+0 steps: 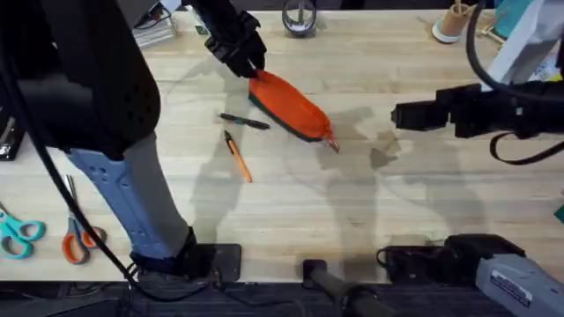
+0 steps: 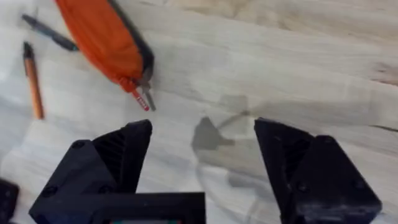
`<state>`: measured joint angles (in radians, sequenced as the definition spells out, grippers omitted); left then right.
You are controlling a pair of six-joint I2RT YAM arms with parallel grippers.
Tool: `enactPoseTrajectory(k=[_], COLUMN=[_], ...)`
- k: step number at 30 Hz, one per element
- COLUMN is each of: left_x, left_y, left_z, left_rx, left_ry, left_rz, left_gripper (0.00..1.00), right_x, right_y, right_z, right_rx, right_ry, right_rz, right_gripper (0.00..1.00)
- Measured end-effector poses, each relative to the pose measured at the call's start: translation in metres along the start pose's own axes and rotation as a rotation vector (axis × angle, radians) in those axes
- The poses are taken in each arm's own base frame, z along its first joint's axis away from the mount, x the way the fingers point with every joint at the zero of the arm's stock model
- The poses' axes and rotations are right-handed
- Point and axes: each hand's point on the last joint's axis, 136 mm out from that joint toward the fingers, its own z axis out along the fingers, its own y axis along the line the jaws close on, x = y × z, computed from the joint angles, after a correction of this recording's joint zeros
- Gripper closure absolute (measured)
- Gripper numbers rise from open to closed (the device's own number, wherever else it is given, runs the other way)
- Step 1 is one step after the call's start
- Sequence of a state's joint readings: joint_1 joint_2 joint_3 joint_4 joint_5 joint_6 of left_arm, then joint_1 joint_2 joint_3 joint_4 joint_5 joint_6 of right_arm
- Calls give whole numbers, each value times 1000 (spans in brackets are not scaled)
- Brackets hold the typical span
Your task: Unzip the bag, pick up the pens from the table one at a time and place them inside, then zip the bag closed.
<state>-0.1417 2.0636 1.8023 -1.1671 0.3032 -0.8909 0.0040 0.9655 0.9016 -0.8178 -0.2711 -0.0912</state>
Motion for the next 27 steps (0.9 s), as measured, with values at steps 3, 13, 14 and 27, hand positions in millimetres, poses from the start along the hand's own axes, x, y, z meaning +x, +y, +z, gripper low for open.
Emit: enactPoseTrajectory(k=[3,13,14,27], left_x=[0,0,0,0], left_y=[0,0,0,0], left_z=[0,0,0,0], left_rx=[0,0,0,0], left_ry=[0,0,0,0], left_rz=[0,0,0,0], left_gripper=[959,959,959,959], right_x=[5,20,22,24], right_y=[4,36,39,55], right_z=[5,33,36,65], right_rx=[-27,-185,-196,-255], right_ry=[36,160,172,221], right_rz=[-14,-146,-163,-266], right_gripper=[5,5,5,5])
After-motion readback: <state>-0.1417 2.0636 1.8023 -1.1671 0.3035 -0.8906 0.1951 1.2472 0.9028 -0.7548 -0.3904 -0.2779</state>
